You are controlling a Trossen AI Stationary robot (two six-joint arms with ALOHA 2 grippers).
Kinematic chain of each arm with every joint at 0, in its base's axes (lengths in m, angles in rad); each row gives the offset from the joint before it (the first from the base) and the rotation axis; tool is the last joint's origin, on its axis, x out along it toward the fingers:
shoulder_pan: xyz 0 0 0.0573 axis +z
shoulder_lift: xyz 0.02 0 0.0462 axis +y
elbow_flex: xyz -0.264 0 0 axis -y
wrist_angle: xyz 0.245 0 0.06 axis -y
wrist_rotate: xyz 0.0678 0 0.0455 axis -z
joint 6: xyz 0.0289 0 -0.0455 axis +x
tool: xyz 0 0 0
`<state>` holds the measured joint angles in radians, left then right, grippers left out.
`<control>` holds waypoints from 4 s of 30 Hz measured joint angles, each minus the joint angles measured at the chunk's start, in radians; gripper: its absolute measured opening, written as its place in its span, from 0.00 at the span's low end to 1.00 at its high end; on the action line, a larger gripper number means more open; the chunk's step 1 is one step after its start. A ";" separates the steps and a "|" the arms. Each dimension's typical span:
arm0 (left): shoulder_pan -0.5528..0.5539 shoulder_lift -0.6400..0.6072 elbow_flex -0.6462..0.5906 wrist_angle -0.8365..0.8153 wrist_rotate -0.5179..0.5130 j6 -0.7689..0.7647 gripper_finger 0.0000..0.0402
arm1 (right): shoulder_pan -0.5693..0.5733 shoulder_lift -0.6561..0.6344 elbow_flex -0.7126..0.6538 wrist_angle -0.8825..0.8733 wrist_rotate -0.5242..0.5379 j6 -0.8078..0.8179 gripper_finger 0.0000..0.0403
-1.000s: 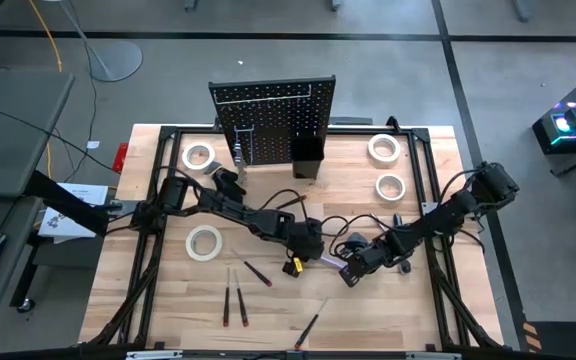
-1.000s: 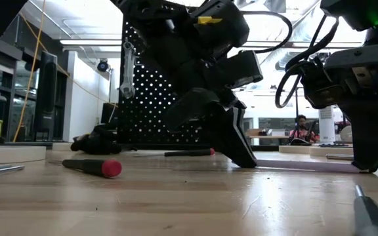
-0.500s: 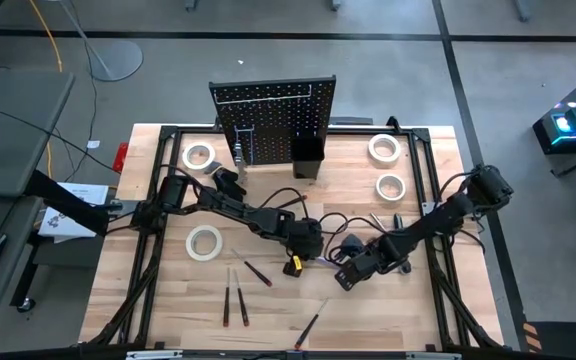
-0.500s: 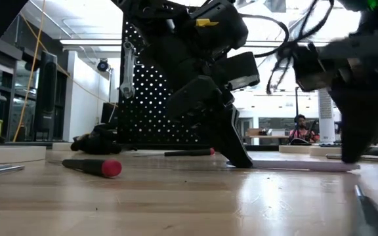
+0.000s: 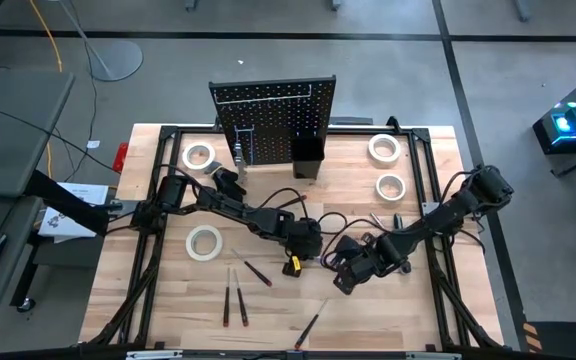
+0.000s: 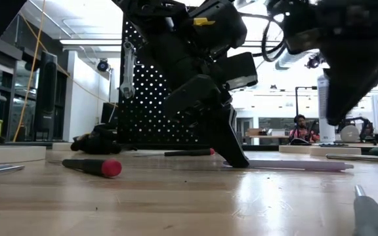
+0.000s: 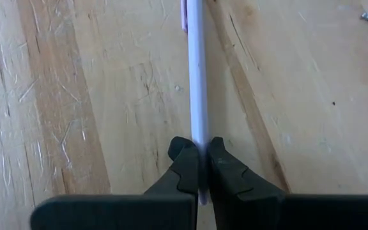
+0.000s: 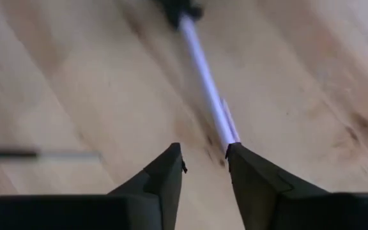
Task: Hang tools onto peg board
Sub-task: Put the purple pen into the black bin on the peg board
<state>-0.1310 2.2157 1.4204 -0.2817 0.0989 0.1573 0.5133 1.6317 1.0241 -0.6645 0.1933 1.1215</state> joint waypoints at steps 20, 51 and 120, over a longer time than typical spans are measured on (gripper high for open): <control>0.000 -0.102 -0.011 -0.064 -0.021 0.001 0.01 | 0.060 -0.003 -0.005 -0.048 0.035 0.064 0.33; -0.009 -0.106 -0.007 -0.055 -0.029 -0.023 0.10 | -0.160 -0.002 -0.092 0.079 -0.160 -0.502 0.00; -0.009 -0.107 -0.006 -0.058 -0.036 -0.025 0.34 | -0.179 0.111 -0.090 0.139 -0.224 -0.604 0.00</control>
<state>-0.1398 2.1090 1.4143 -0.3397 0.0631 0.1326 0.3341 1.7429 0.9340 -0.5257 -0.0306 0.5176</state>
